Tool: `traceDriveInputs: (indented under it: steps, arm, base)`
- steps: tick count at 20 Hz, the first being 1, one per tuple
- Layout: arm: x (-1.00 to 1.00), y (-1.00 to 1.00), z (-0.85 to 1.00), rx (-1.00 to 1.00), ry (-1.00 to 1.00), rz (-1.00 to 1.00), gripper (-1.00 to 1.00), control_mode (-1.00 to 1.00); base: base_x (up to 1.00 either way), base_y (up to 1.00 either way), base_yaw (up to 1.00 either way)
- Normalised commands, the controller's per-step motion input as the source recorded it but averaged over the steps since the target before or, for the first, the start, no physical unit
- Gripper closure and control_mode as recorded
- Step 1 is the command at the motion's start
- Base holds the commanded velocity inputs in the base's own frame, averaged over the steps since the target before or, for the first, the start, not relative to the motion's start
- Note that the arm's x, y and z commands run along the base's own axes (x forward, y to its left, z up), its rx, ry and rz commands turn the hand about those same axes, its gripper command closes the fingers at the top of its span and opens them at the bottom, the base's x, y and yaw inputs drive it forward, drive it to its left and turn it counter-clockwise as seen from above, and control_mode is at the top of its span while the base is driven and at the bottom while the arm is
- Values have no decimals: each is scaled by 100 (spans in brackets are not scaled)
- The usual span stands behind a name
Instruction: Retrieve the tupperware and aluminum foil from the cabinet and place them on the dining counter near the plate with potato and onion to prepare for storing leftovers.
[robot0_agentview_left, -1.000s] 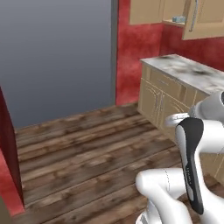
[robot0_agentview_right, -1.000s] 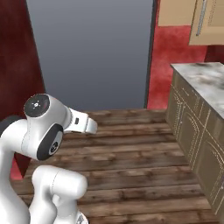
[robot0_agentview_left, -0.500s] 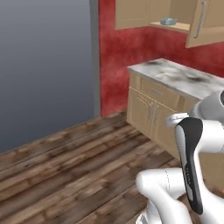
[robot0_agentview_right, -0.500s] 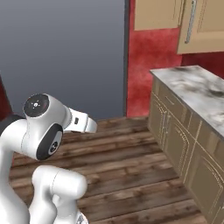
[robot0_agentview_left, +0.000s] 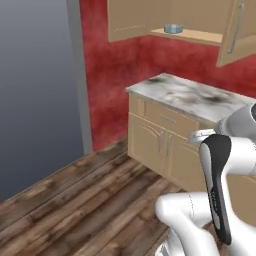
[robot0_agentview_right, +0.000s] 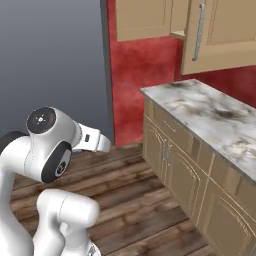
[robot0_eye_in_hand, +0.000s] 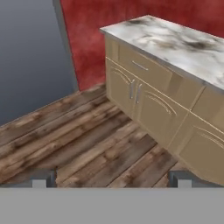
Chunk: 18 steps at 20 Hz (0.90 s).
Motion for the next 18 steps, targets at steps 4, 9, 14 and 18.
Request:
traceDriveInputs:
  steps: [4, 9, 14, 18]
  arm:
    - [0, 0, 0, 0, 0, 0, -100, 100]
    - [0, 0, 0, 0, 0, 0, -100, 100]
    - [0, 0, 0, 0, 0, 0, -100, 100]
    - [0, 0, 0, 0, 0, 0, -100, 100]
  base:
    - [100, 5, -36]
    - [99, 21, -34]
    - [92, 30, -33]
    - [91, 32, -35]
